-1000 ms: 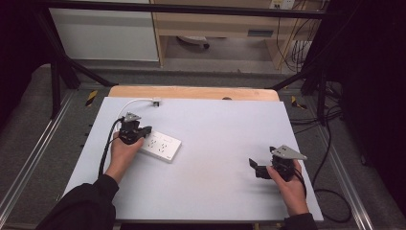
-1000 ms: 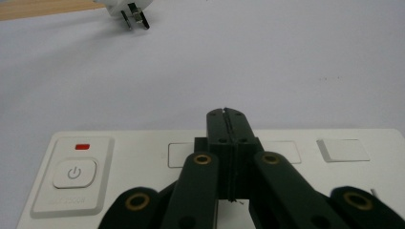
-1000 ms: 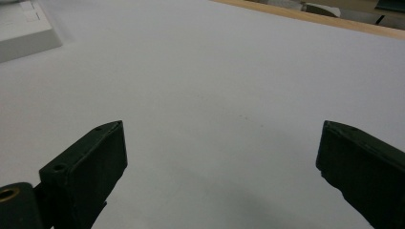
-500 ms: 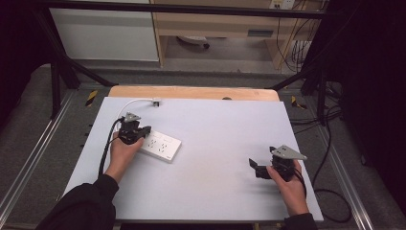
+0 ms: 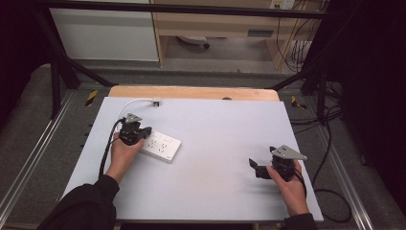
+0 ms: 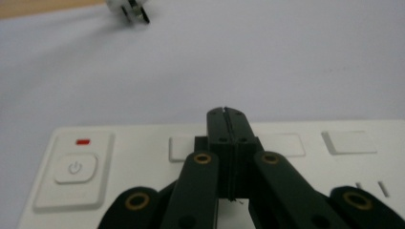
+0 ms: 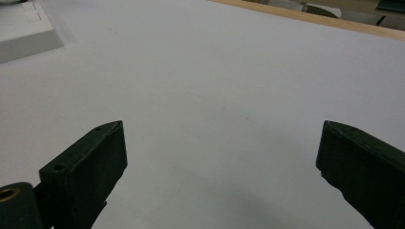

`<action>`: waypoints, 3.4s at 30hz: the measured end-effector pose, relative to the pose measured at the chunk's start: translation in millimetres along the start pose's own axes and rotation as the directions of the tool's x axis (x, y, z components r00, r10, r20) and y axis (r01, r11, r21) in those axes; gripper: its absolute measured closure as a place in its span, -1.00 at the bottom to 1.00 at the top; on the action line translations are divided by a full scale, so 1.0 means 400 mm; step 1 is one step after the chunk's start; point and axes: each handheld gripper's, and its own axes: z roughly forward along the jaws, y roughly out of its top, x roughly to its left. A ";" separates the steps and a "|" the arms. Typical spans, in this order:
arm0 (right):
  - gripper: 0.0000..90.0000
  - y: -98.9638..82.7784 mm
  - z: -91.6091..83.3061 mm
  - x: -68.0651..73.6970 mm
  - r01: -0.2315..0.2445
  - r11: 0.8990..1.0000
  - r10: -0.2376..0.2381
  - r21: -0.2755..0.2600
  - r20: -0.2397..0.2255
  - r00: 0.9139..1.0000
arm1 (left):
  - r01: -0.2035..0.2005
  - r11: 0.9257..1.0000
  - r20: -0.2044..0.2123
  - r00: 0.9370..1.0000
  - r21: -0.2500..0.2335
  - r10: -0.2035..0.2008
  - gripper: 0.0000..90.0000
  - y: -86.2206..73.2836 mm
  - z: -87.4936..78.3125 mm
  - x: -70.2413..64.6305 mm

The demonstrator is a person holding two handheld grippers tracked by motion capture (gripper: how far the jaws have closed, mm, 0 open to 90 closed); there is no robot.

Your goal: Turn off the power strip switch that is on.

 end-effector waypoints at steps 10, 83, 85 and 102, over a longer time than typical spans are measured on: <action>-0.92 -0.001 -0.001 -0.002 -0.004 1.000 0.004 0.000 0.002 1.000 | 0.005 1.000 -0.005 1.000 -0.016 -0.005 1.00 0.000 0.005 -0.002; -0.95 -0.001 0.002 -0.001 -0.010 1.000 0.010 0.004 -0.010 1.000 | 0.080 0.975 0.046 0.996 -0.205 -0.072 -0.74 0.057 -0.124 -0.030; -0.94 -0.001 0.002 -0.001 -0.010 1.000 0.010 0.005 -0.009 1.000 | 0.081 0.974 0.053 0.996 -0.210 -0.071 -0.74 0.058 -0.133 -0.034; -0.95 -0.001 0.003 -0.001 -0.013 1.000 0.013 0.007 -0.011 1.000 | 0.087 0.968 0.087 0.994 -0.236 -0.068 -0.77 0.058 -0.205 -0.050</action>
